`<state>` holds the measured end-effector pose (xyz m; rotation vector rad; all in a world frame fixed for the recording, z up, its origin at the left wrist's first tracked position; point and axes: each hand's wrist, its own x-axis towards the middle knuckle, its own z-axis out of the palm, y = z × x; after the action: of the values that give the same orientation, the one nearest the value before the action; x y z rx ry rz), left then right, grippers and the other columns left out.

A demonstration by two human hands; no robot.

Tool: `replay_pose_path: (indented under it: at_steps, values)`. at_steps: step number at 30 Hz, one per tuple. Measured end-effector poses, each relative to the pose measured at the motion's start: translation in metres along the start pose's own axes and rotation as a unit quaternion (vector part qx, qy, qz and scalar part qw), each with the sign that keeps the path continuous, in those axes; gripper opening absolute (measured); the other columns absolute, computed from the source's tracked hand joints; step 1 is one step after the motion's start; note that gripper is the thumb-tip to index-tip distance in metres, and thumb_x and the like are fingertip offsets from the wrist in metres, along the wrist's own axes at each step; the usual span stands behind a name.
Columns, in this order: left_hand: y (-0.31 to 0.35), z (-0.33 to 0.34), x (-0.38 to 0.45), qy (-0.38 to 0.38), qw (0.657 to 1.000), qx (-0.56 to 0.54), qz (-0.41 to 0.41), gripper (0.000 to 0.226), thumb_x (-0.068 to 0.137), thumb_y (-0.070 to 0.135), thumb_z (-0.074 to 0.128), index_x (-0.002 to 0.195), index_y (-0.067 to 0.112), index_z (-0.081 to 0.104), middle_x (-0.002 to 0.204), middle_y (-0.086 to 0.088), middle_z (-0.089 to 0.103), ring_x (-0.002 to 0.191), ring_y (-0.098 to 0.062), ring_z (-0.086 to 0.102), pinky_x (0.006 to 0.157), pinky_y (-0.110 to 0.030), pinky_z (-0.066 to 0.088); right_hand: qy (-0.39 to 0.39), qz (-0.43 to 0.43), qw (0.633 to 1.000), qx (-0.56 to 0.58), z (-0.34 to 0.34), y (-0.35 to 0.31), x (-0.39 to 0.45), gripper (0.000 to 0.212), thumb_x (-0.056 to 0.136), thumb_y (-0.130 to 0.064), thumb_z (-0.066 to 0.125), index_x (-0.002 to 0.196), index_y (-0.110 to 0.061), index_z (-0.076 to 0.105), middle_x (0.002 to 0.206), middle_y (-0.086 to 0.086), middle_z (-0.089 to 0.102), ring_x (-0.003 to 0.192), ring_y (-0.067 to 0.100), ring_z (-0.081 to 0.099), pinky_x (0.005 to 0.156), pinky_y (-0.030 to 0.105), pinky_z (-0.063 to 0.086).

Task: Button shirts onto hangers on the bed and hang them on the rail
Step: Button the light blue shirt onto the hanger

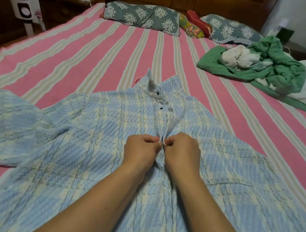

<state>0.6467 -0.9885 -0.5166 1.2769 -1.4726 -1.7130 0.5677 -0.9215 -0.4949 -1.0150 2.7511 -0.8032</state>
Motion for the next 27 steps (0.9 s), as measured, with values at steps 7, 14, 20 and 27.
replay_pose_path:
  at_steps: [7,14,20,27]
  values:
    - [0.004,0.002,-0.005,-0.020,0.993,0.110,0.038,0.038,0.090,0.002,0.064,0.065,0.030,0.056,0.079,0.003,0.066,0.075,-0.017,0.061,0.080,-0.037,0.055,-0.025,-0.029,0.999,-0.023,0.004,-0.003,0.001,0.031,0.085,-0.004,0.058,0.056,-0.012,0.054,0.058,0.004,0.051,0.053,0.020,0.045,0.048,0.032,0.036]
    - [0.011,-0.006,0.003,-0.015,0.993,0.116,0.010,0.024,0.100,0.010,0.052,0.081,0.002,0.065,0.071,-0.008,0.064,0.057,-0.019,0.060,0.060,-0.033,0.054,0.118,0.054,0.984,0.121,-0.023,0.007,0.009,0.028,0.102,-0.019,0.048,0.081,-0.018,0.067,0.077,0.002,0.061,0.061,0.019,0.053,0.060,0.030,0.040]
    - [0.075,0.005,0.062,0.032,0.950,0.288,0.116,0.013,0.093,0.015,0.048,0.081,0.012,0.047,0.075,-0.008,0.054,0.062,-0.024,0.049,0.055,-0.029,0.033,0.037,-0.006,0.998,0.057,-0.044,-0.006,0.060,0.024,0.093,-0.013,0.053,0.106,-0.001,0.070,0.103,0.019,0.070,0.088,0.035,0.066,0.073,0.045,0.058]
    - [0.046,0.022,0.134,0.041,0.888,0.416,0.192,0.039,0.097,0.048,0.042,0.129,0.035,0.062,0.124,-0.007,0.063,0.108,-0.032,0.060,0.085,-0.043,0.054,-0.177,-0.021,0.978,-0.108,0.002,-0.014,0.125,0.019,0.087,-0.030,0.063,0.093,-0.015,0.054,0.116,0.011,0.052,0.114,0.037,0.049,0.083,0.037,0.042]
